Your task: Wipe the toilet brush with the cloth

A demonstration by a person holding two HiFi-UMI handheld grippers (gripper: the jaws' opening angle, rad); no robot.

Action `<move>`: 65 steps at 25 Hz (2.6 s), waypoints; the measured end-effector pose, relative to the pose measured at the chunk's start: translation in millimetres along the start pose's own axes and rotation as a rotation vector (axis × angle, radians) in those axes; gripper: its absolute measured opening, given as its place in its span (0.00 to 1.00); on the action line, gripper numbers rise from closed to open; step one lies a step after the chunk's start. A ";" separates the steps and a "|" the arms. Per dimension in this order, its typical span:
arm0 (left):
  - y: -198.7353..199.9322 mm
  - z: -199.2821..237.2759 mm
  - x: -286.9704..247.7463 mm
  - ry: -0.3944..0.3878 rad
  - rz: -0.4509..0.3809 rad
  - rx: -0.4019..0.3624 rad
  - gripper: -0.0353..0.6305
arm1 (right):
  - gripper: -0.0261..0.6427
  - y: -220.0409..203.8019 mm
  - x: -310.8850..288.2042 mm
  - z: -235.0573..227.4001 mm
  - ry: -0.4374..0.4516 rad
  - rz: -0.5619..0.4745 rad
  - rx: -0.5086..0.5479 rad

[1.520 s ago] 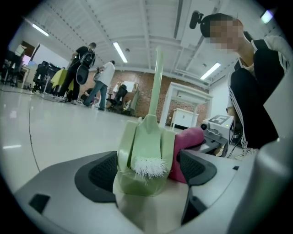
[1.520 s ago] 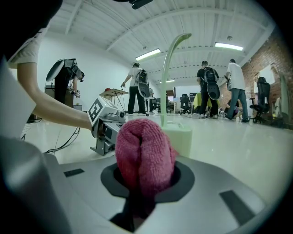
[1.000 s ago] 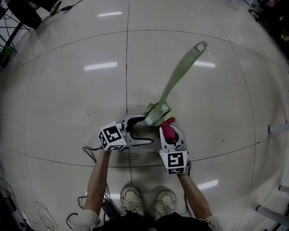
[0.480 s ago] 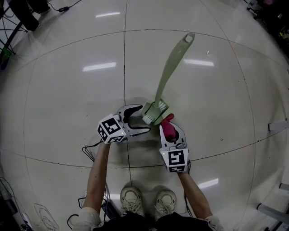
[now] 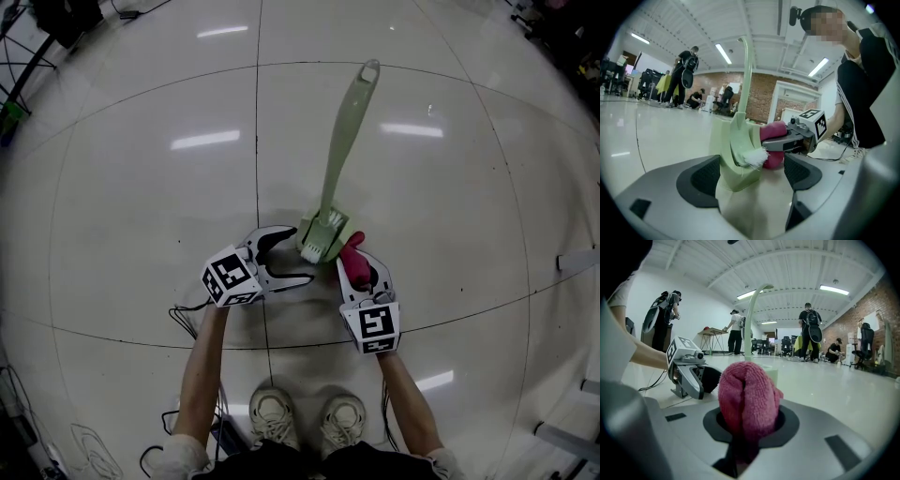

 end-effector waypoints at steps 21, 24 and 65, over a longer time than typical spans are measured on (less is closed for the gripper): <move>-7.8 -26.3 12.9 -0.059 -0.043 0.039 0.66 | 0.14 2.8 35.0 56.7 0.032 -0.024 -0.112; 9.2 -7.9 20.4 -0.039 -0.063 0.014 0.66 | 0.14 5.5 35.7 50.7 0.012 -0.028 -0.126; 53.6 20.4 -20.8 -0.156 -0.013 -0.031 0.66 | 0.14 14.7 31.9 117.4 0.171 0.099 -0.190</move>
Point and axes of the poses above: the fingertips, and each gripper's own axes: x backward along the fingers, z to its left, y out of its top, the point moved 6 cm from there along x, backward along the fingers, and after that the axes turned 14 degrees about x, right-handed, at the moved point
